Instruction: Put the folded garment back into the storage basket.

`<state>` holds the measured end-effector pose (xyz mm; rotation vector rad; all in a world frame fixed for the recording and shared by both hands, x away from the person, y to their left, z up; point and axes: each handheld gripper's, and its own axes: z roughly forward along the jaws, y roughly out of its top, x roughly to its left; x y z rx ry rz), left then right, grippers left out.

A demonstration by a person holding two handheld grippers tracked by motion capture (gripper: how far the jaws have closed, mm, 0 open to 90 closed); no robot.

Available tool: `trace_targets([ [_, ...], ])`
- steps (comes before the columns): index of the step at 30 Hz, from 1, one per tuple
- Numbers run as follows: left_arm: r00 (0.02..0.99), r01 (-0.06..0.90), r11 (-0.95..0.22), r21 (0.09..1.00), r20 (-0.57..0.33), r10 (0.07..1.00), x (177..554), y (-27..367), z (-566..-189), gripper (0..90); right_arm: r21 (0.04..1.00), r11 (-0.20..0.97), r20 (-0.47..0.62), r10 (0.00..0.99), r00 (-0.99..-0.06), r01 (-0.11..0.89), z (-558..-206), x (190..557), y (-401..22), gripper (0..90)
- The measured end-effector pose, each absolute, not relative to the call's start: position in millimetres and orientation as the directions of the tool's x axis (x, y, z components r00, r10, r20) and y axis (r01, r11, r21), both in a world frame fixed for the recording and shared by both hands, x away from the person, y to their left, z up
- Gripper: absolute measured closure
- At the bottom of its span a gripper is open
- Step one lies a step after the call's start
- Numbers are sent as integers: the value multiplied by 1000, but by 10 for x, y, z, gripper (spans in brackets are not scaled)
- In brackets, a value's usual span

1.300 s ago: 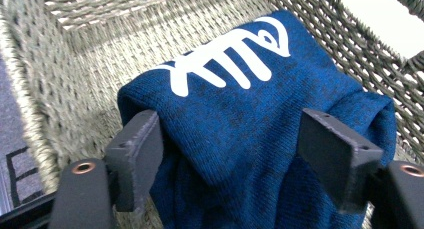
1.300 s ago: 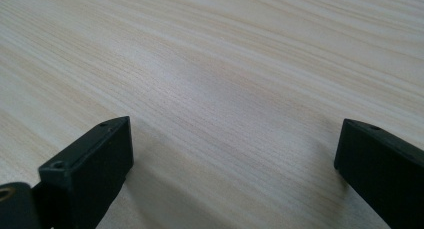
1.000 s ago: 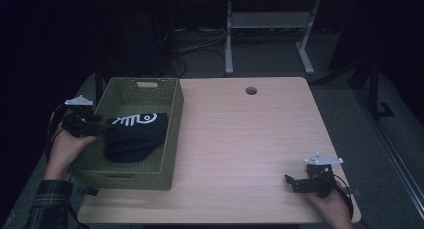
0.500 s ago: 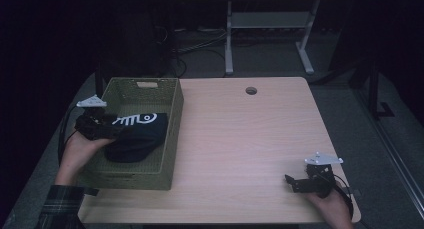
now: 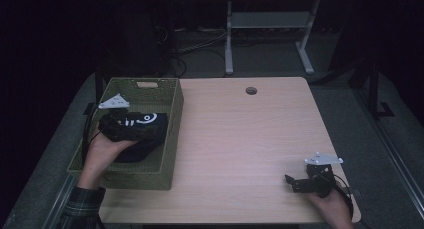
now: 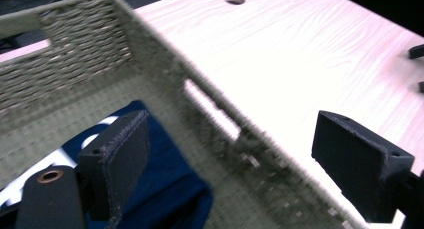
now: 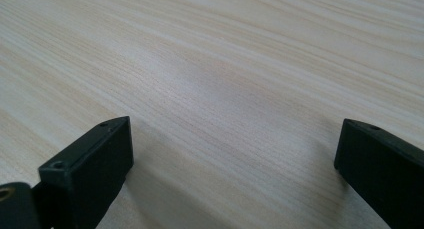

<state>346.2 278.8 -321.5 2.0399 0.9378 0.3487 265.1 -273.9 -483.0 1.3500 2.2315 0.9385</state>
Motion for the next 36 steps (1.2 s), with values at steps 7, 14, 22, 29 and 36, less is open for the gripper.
trace_targets([
  [7, 711, 467, -351, 812, -109, 695, 3423, 2483, -3208, 148, 702, 320, 29, 880, -474, 636, -4829, 2651, -2739, 19],
  [14, 739, 448, -341, 826, -128, 661, 3395, 2128, -3237, 148, 702, 320, 29, 880, -475, 636, -4829, 2651, -2739, 19],
  [22, 780, 432, -364, 825, -139, 611, 3327, 1695, -3316, 148, 703, 319, 30, 880, -475, 635, -4830, 2650, -2739, 19],
  [29, 800, 411, -396, 821, -117, 589, 3243, 1369, -3458, 147, 703, 319, 29, 880, -474, 636, -4828, 2650, -2739, 19],
  [36, 811, 398, -407, 822, -108, 576, 3181, 1167, -3622, 148, 704, 319, 29, 880, -475, 635, -4829, 2651, -2739, 19],
])
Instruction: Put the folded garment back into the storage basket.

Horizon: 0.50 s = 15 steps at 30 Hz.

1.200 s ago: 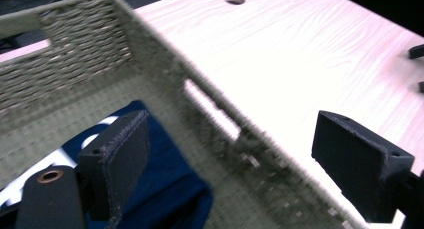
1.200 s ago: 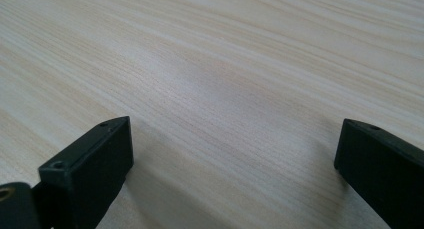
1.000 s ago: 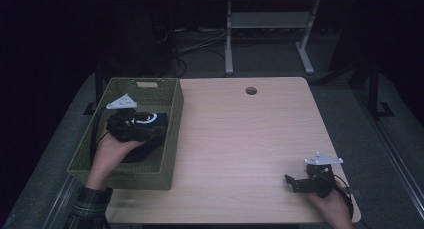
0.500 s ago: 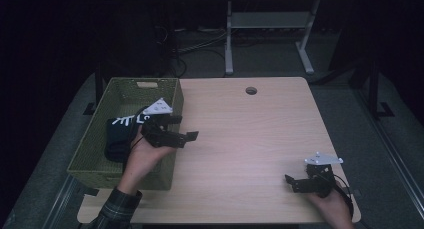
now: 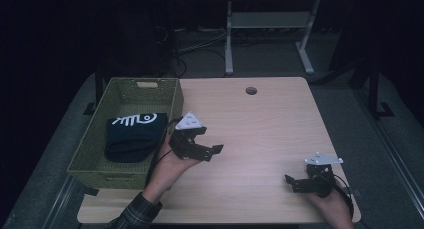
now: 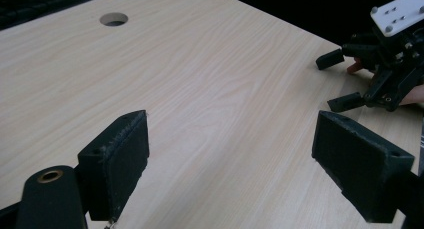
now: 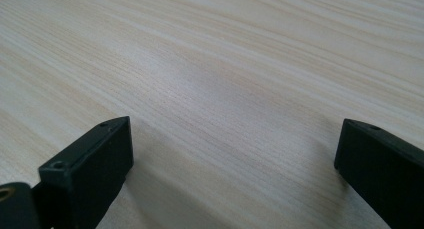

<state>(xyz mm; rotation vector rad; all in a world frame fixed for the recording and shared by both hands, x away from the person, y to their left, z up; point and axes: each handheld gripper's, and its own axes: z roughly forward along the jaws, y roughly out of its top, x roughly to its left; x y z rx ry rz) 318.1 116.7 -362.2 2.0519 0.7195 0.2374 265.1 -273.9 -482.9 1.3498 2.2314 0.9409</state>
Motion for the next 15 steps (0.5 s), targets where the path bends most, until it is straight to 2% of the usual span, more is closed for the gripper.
trace_targets([
  [15, 817, 401, -444, 801, -93, 569, 3106, 932, -4129, 146, 702, 320, 29, 880, -474, 636, -4830, 2651, -2739, 19],
])
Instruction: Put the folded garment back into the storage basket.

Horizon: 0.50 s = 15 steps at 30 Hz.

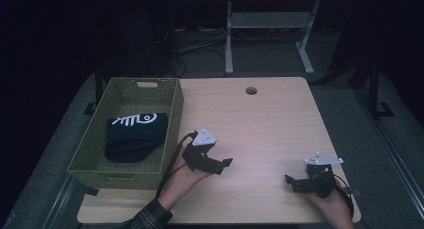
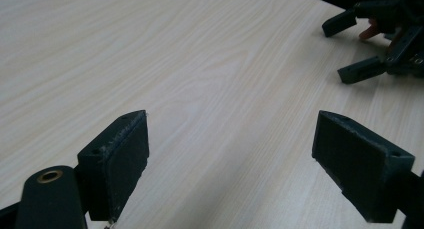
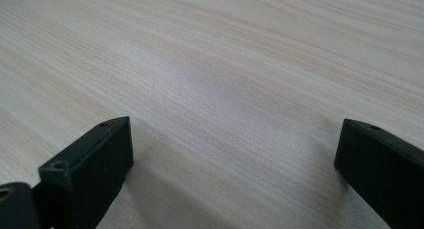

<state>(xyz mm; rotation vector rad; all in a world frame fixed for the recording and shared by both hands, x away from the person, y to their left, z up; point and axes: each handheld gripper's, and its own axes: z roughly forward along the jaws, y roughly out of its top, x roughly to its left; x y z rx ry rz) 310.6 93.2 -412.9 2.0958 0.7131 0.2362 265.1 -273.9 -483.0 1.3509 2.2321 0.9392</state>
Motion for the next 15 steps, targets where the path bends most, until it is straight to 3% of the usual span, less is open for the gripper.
trace_targets([
  [15, 817, 424, -496, 758, -83, 570, 3118, 886, -4552, 142, 702, 319, 29, 880, -474, 636, -4830, 2651, -2739, 19],
])
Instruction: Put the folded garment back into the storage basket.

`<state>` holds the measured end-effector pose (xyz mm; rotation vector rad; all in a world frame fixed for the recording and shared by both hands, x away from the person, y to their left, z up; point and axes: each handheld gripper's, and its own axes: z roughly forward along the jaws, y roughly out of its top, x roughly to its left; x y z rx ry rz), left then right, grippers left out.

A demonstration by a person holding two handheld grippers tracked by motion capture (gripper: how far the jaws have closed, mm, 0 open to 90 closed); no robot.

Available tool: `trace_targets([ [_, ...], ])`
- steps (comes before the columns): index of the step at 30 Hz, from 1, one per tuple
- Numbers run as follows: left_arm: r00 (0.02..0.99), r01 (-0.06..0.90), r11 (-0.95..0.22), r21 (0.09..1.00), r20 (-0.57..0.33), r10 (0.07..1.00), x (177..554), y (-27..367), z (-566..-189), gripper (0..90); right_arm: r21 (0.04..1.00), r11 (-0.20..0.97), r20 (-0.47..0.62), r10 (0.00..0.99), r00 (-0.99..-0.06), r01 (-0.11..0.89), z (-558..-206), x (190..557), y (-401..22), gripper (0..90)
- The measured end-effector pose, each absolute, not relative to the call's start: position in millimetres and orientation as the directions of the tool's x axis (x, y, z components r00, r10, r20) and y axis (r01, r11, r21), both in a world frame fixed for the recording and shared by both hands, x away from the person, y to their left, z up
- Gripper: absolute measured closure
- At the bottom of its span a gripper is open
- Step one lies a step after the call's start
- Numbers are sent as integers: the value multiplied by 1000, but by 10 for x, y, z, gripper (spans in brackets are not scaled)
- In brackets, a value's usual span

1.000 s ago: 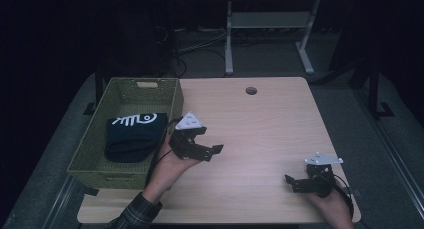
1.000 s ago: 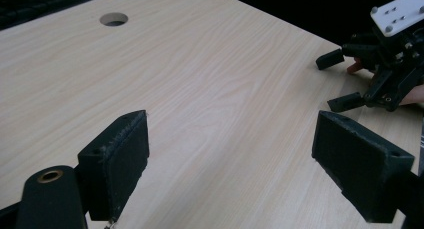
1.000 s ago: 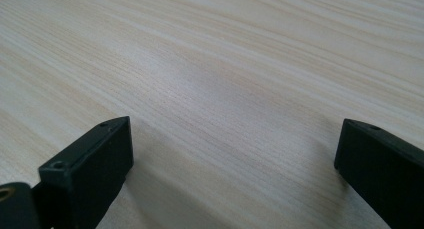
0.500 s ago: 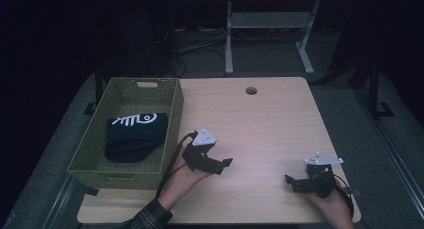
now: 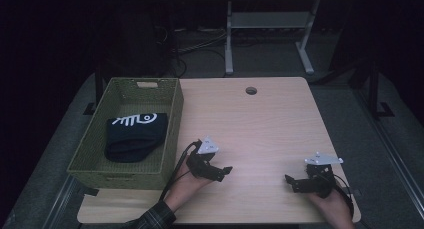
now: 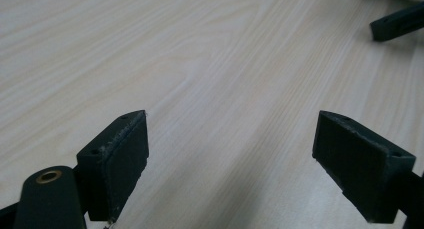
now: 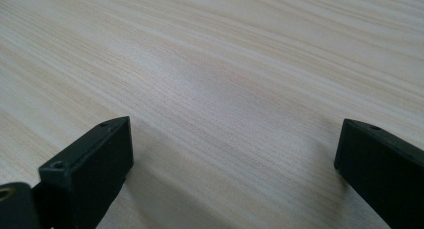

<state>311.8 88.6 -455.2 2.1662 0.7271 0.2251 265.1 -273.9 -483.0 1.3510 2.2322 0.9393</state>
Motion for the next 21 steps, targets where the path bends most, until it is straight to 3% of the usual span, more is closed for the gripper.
trace_targets([
  [10, 819, 434, -532, 727, -72, 570, 3135, 830, -4768, 133, 703, 319, 29, 880, -474, 636, -4830, 2651, -2739, 19],
  [21, 826, 395, -577, 715, -1, 564, 3104, 805, -4776, 127, 703, 319, 30, 880, -474, 636, -4830, 2651, -2739, 19],
])
